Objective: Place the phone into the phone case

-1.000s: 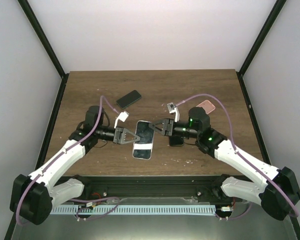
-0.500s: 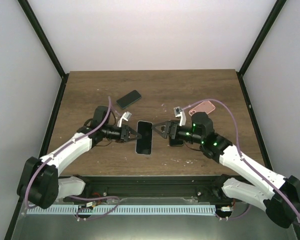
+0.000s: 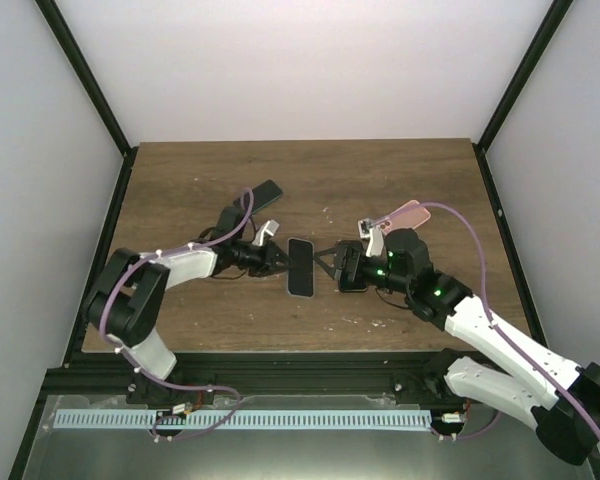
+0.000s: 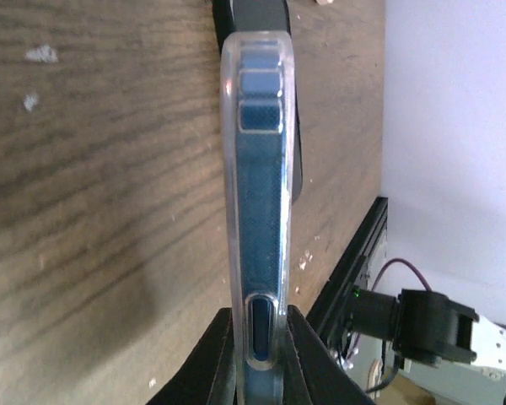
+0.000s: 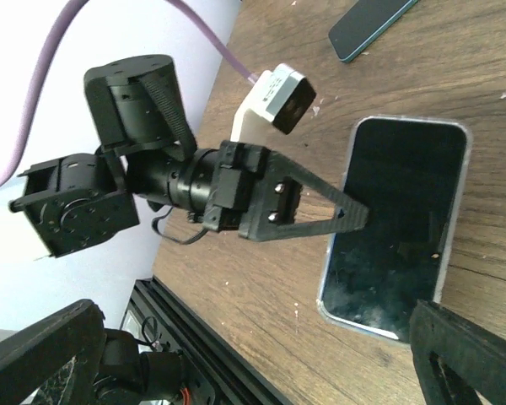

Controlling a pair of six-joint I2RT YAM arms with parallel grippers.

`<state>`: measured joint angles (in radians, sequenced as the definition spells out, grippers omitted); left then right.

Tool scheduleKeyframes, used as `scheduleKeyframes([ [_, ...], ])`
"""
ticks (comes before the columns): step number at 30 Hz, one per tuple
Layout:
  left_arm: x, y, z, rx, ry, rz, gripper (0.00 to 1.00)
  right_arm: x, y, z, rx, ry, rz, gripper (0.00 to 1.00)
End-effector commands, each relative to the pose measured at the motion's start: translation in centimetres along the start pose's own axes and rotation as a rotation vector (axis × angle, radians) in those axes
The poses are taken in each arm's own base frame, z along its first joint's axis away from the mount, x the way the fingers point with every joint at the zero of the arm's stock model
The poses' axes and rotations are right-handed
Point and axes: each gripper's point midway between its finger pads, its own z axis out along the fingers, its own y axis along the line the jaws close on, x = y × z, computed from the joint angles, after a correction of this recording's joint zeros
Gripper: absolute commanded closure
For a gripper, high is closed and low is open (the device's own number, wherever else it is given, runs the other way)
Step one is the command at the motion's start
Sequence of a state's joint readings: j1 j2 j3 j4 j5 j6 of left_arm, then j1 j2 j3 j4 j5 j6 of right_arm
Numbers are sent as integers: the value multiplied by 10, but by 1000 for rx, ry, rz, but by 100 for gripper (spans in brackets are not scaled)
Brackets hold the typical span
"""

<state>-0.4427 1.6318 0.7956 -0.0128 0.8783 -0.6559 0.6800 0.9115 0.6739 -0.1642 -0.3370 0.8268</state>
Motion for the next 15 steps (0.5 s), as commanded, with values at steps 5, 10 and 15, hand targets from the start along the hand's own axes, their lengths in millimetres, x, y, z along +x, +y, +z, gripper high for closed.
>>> scheduleKeyframes([
  [5,-40,-11,28,87,-41,57,85,-5,-5,-6,40,-32,-12,0],
  [10,-39,3,37,73,-26,35,85,-6,-5,-6,45,-36,-15,0],
  [15,-38,20,41,13,-18,26,77,-8,-3,-7,42,-44,-24,0],
])
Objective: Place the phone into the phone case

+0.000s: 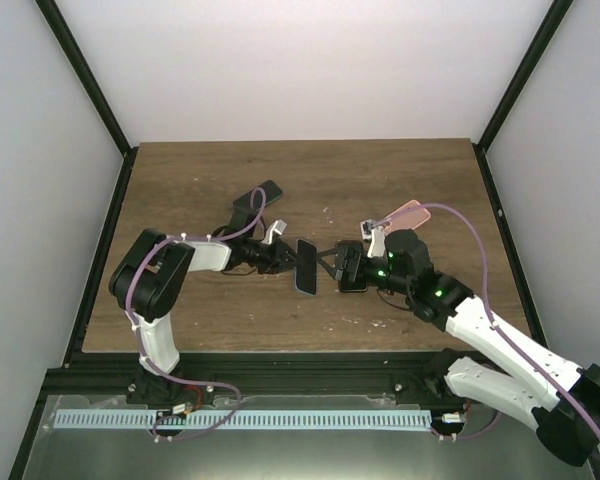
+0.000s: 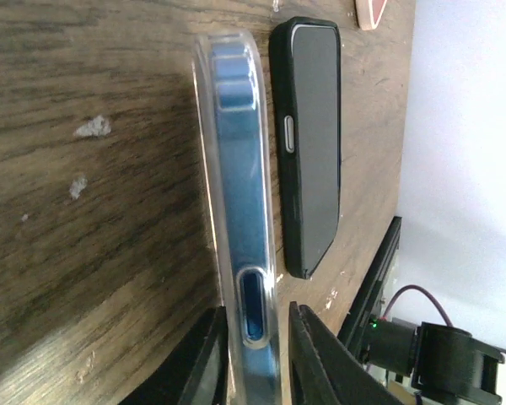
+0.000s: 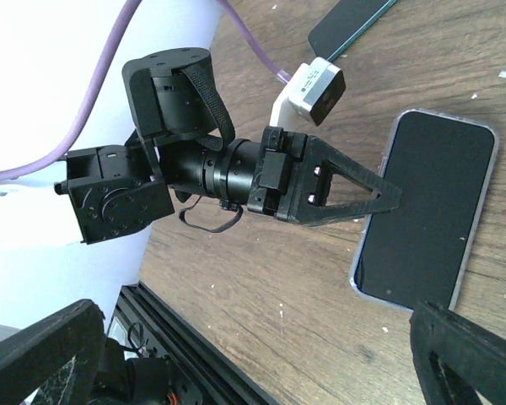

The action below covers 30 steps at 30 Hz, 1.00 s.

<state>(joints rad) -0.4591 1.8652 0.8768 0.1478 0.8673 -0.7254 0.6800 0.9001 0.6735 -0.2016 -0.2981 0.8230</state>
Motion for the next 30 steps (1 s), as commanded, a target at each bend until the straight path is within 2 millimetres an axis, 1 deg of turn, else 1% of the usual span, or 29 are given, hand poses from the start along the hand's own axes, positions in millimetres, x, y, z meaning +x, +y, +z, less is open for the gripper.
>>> scheduleKeyframes([
  [1,-11,-9,3,11,-18,79,76,-9,5,-5,-1,-38,-31,0],
  [5,-9,-4,1,-11,-21,70,64,-9,4,-7,-2,-51,-52,0],
  [8,-8,-5,-2,-21,-29,71,56,-9,-2,-8,18,-61,-49,0],
  [11,-10,-5,-6,-53,-47,78,51,-9,-11,-8,62,-68,-41,0],
  [13,-12,-5,-11,-82,-58,83,48,-10,-22,-6,116,-77,-31,0],
  [17,-21,-11,-20,-144,-92,113,42,-16,-39,-5,223,-92,-20,0],
  [18,-25,-10,-23,-168,-103,115,40,-17,-42,-4,239,-96,-22,0],
  [20,-35,-9,-32,-225,-130,117,34,-21,-43,-4,256,-108,-22,0],
  [22,-48,-8,-44,-269,-171,121,19,-25,-43,-5,263,-125,-24,0],
  [24,-61,-7,-58,-294,-214,122,1,-30,-44,-7,276,-147,-24,0],
  [28,-93,5,-92,-358,-306,83,0,-39,-54,-10,326,-187,-20,0],
  [30,-115,11,-110,-405,-364,79,0,-41,-61,-8,346,-190,-12,0],
])
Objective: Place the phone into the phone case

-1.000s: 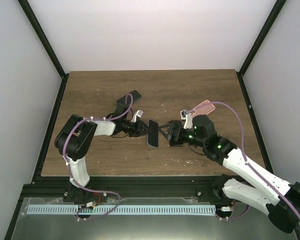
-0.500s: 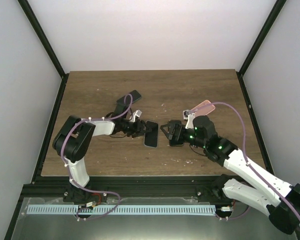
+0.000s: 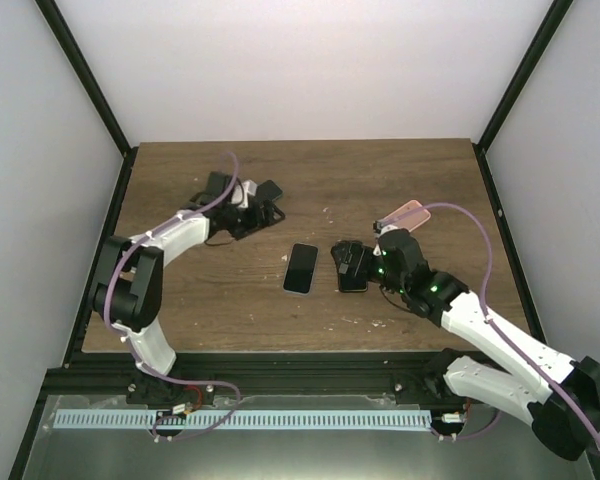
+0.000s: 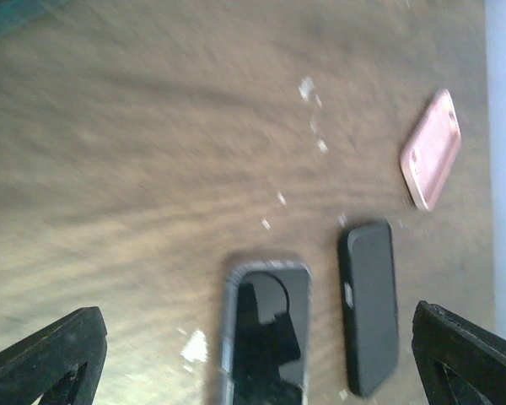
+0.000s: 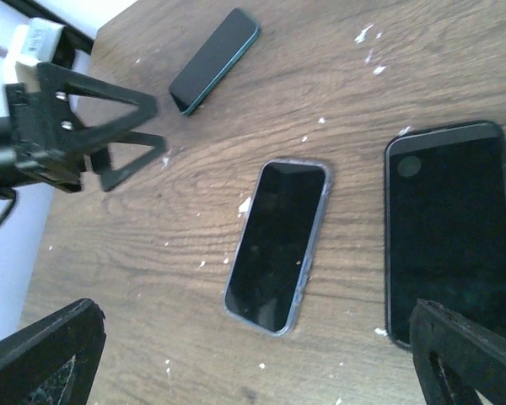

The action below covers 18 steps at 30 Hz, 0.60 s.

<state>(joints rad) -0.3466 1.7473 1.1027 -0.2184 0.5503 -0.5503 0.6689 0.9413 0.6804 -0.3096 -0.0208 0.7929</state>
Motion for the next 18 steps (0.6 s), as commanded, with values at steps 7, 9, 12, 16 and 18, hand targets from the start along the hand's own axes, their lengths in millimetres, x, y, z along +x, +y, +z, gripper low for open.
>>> scheduleKeyframes([
  [7,-115,67,-39,-252,-221,21,2,-33,-20,13,94,-57,3,0],
  [9,-132,79,-39,-287,-239,42,3,-32,-26,16,116,-50,-4,0],
  [12,-148,96,-30,-291,-213,51,4,-32,-36,20,152,-44,-4,0],
  [16,-155,111,-10,-290,-160,69,4,-33,-46,23,167,-53,-4,0],
  [18,-158,113,-3,-280,-144,75,4,-35,-58,25,204,-56,12,0],
])
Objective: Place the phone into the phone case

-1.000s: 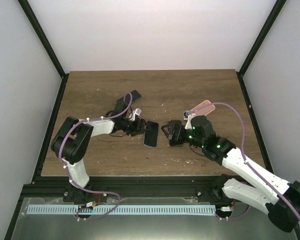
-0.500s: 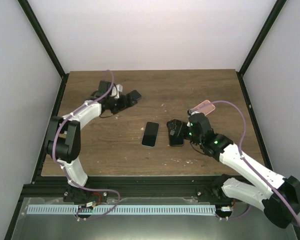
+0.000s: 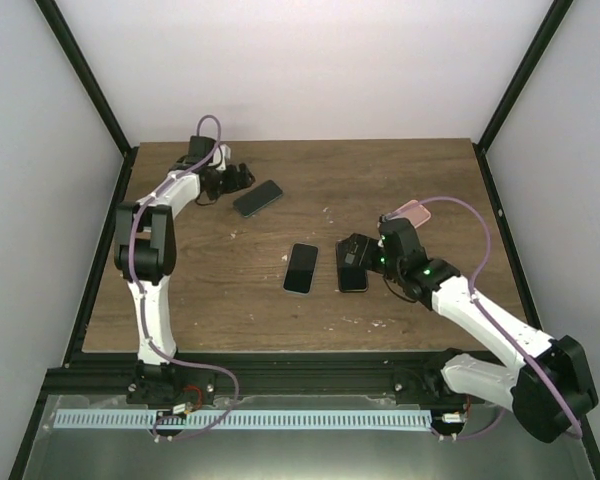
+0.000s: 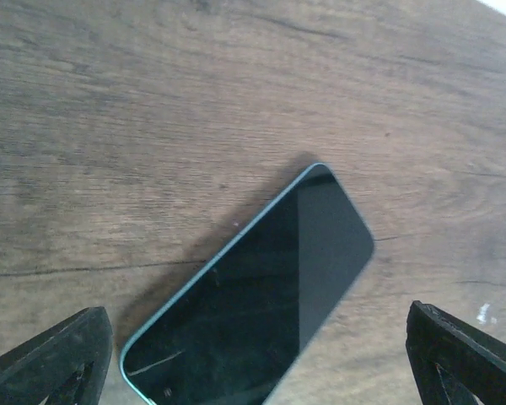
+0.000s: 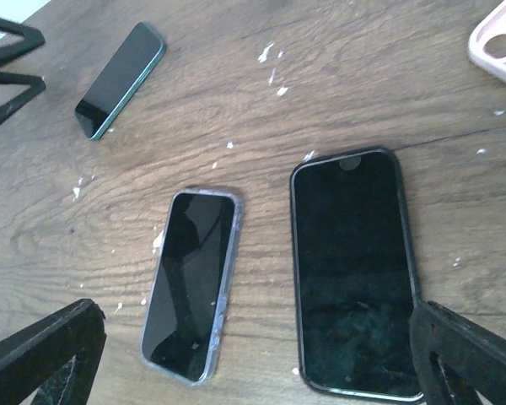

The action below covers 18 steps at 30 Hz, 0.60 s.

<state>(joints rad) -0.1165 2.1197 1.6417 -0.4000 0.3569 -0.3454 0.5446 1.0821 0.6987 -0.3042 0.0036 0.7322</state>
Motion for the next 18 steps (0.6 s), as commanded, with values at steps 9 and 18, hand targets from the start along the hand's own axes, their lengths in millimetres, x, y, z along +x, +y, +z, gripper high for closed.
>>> scheduleKeyframes([
  [9,25,16,51,39,136,15,9,-55,-62,25,143,-88,96,34],
  [18,56,20,53,1,201,-20,14,-101,-127,51,230,-152,202,57],
])
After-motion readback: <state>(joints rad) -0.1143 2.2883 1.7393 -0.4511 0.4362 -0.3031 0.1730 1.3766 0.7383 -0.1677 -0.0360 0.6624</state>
